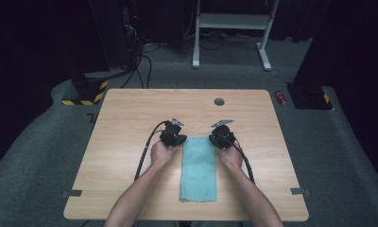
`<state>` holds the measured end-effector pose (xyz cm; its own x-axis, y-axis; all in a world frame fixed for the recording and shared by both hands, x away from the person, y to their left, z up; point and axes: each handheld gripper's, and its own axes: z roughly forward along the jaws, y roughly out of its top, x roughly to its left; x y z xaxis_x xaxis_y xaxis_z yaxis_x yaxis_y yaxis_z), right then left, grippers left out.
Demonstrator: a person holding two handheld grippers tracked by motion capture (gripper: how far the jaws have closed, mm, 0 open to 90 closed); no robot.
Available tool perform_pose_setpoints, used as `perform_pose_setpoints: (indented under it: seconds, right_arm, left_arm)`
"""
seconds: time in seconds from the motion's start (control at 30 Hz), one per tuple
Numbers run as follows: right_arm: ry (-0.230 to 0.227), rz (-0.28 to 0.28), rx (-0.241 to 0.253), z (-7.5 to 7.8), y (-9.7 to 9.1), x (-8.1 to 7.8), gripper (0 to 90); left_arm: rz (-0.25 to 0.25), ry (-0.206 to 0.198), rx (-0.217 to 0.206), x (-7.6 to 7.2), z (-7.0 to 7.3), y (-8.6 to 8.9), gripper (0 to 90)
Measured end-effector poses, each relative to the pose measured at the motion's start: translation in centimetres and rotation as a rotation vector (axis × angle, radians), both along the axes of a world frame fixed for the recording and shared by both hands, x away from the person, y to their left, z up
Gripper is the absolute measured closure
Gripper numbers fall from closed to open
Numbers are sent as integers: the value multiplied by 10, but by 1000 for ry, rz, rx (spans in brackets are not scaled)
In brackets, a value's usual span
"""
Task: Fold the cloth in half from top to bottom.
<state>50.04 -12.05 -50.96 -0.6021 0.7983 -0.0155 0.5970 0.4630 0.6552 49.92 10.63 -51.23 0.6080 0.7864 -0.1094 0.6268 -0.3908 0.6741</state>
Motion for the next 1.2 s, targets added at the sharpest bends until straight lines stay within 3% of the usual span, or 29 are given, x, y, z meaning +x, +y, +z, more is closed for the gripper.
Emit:
perform_pose_setpoints:
  seconds: [0.2, 0.27, 0.37, 0.47, 0.57, 0.67, 0.87, 1.0, 1.03, 1.1, 1.2]
  right_arm:
    - [-49, -2, 6, 3, 2, -1, 897]
    - [-45, 8, -2, 0, 2, 1, 892]
    - [-39, -8, 3, -4, 0, 2, 766]
    - [-30, -3, 13, -4, -2, 4, 678]
    - [-27, 2, 11, -4, -2, 4, 679]
    - [-21, 9, 14, -4, -2, 4, 695]
    - [2, 43, 29, -3, 1, 4, 876]
    - [26, 43, 18, -1, 3, 6, 894]
    - [22, 47, 2, 0, 4, 6, 895]
    - [6, 47, 14, 2, 4, 4, 895]
    - [-12, 57, 19, 8, 3, 3, 897]
  left_arm:
    - [6, -3, 0, 1, 0, 2, 888]
    - [27, -5, -6, 1, 0, 2, 789]
    - [8, -2, -8, 1, 0, 1, 653]
    - [0, -1, -1, 0, 0, -1, 601]
    - [5, -6, 13, 0, 1, -4, 631]
    - [-21, 18, 21, 3, 3, -8, 679]
    - [-37, 38, 10, 6, 2, -10, 858]
    - [-42, 53, 11, 7, 3, -10, 878]
    - [-47, 51, 14, 6, 4, -9, 880]
    - [-56, 46, 11, 6, 4, -7, 882]
    - [-47, 37, -26, 6, 9, -3, 883]
